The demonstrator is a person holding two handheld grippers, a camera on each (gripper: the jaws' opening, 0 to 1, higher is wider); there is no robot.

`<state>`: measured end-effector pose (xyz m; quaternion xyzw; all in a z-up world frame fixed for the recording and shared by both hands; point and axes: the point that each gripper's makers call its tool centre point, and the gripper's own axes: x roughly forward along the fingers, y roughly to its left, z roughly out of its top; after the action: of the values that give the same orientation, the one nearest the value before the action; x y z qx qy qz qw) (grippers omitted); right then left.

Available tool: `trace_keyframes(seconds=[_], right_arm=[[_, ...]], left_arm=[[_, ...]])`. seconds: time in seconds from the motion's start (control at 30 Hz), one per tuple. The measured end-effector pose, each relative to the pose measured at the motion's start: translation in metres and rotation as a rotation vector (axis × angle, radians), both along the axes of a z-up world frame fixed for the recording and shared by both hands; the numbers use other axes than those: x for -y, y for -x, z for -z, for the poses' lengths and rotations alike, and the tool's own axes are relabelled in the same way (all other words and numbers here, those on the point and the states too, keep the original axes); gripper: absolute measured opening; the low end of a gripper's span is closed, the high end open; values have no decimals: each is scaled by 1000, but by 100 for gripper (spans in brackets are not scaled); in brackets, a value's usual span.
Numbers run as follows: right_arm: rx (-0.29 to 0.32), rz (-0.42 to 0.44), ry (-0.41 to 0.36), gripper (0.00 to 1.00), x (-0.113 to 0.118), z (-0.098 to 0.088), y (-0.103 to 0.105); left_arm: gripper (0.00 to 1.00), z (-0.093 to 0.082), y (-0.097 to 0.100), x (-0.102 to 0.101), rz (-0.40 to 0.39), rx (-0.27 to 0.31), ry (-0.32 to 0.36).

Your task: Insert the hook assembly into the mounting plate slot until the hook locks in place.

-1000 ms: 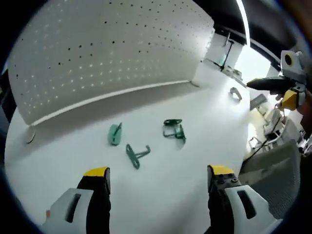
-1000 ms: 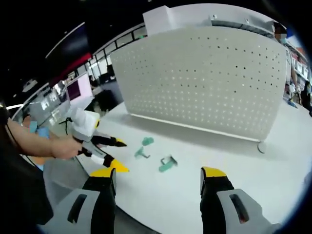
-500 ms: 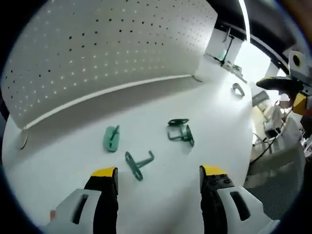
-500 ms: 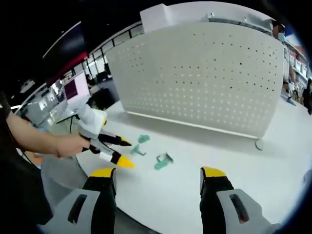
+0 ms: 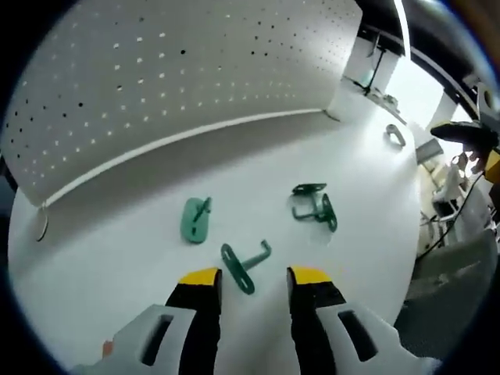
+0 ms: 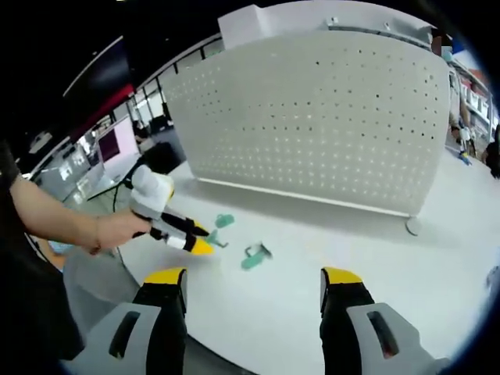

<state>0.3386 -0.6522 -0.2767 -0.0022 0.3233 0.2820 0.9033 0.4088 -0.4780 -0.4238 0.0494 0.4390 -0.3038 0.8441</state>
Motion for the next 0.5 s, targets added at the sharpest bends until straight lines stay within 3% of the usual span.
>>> trace_keyframes(seconds=[0.37,0.5], right_arm=[[-5,-6,-2,69,-2,1,0],[-10,-6,0,69,-2,2,1]], left_arm=[[22,3,-4,-2,-23,-23,-30],[20,1,-8,-2,-67,-40,-7]])
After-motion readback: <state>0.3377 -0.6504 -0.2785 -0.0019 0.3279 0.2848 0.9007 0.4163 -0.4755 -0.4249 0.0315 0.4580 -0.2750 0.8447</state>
